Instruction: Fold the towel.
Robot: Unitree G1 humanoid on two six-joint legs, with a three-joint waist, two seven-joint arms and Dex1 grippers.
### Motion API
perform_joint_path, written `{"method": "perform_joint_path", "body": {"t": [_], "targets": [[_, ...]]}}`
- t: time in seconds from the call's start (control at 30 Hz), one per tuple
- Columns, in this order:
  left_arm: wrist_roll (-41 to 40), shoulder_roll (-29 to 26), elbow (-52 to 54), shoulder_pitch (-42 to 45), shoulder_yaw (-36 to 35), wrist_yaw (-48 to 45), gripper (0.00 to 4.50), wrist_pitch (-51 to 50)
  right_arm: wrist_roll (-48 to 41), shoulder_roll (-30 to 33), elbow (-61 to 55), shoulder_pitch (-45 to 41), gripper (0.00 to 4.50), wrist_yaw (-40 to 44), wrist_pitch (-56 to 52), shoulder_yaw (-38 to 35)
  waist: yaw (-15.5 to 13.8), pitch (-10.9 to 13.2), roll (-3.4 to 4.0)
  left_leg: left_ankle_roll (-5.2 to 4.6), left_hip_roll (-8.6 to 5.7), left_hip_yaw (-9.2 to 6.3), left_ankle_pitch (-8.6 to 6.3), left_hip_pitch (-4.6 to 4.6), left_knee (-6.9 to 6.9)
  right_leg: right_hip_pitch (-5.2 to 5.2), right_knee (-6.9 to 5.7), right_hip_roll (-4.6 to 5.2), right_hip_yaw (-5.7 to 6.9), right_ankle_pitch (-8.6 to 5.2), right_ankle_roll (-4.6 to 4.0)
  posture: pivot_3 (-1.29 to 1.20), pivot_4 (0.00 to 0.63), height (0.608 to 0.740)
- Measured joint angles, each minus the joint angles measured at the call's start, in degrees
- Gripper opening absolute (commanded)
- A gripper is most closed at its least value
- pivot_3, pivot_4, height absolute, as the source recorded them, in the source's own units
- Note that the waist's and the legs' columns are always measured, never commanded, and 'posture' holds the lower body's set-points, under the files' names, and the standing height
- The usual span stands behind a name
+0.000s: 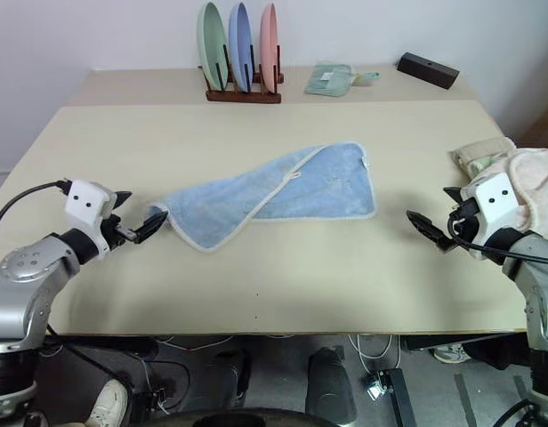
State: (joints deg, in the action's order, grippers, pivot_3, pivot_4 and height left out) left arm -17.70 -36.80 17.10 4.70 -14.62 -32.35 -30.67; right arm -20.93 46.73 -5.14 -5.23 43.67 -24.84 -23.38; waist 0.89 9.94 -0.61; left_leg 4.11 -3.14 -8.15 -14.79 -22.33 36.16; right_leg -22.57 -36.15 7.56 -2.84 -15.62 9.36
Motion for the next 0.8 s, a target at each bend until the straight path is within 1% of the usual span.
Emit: {"method": "perform_joint_path", "body": {"t": [0.23,0.47,0.57,0.7,0.8], "targets": [[0.2,0.4,0.0,0.4,0.0,0.9,4.44,0.3,0.5,-0.8,0.9,-2.4,4.50,-0.5,1.8,2.9,-0.1,0.0,0.00,0.00,0.00,0.00,0.00,0.00,-0.02,0.00,0.01,0.00,0.00,0.00,0.00,0.00,0.150,0.740],[0.2,1.2,0.0,2.8,0.9,1.6,4.44,0.3,0.5,-1.9,0.7,-2.3,4.50,-2.0,1.9,3.1,-0.1,0.0,-0.01,-0.01,0.00,-0.01,0.00,0.00,-0.01,0.00,0.00,0.00,0.00,0.00,0.00,0.00,0.150,0.740],[0.1,1.5,0.4,2.8,1.1,1.5,4.44,0.3,1.3,-3.1,0.7,-2.3,4.50,-3.1,2.1,4.4,0.2,0.0,0.00,0.00,0.00,0.00,0.00,0.00,-0.02,-0.03,0.00,0.00,0.00,0.00,0.00,0.00,0.150,0.740],[0.1,2.1,1.3,2.8,2.4,1.5,4.44,0.3,1.5,-4.9,-0.1,-2.4,4.50,-3.7,2.0,6.3,-0.1,0.0,0.00,0.00,0.00,-0.01,0.00,0.00,0.00,-0.01,-0.01,0.00,0.00,0.00,0.00,0.00,0.150,0.740],[-1.7,2.5,1.4,3.7,4.3,-0.9,4.44,-0.1,0.1,-7.2,-3.1,-2.2,4.50,-4.1,0.5,7.5,-0.1,0.0,-0.01,0.00,0.00,-0.02,0.00,0.00,-0.01,-0.01,-0.01,0.00,0.00,0.00,0.00,0.00,0.150,0.740]]}}
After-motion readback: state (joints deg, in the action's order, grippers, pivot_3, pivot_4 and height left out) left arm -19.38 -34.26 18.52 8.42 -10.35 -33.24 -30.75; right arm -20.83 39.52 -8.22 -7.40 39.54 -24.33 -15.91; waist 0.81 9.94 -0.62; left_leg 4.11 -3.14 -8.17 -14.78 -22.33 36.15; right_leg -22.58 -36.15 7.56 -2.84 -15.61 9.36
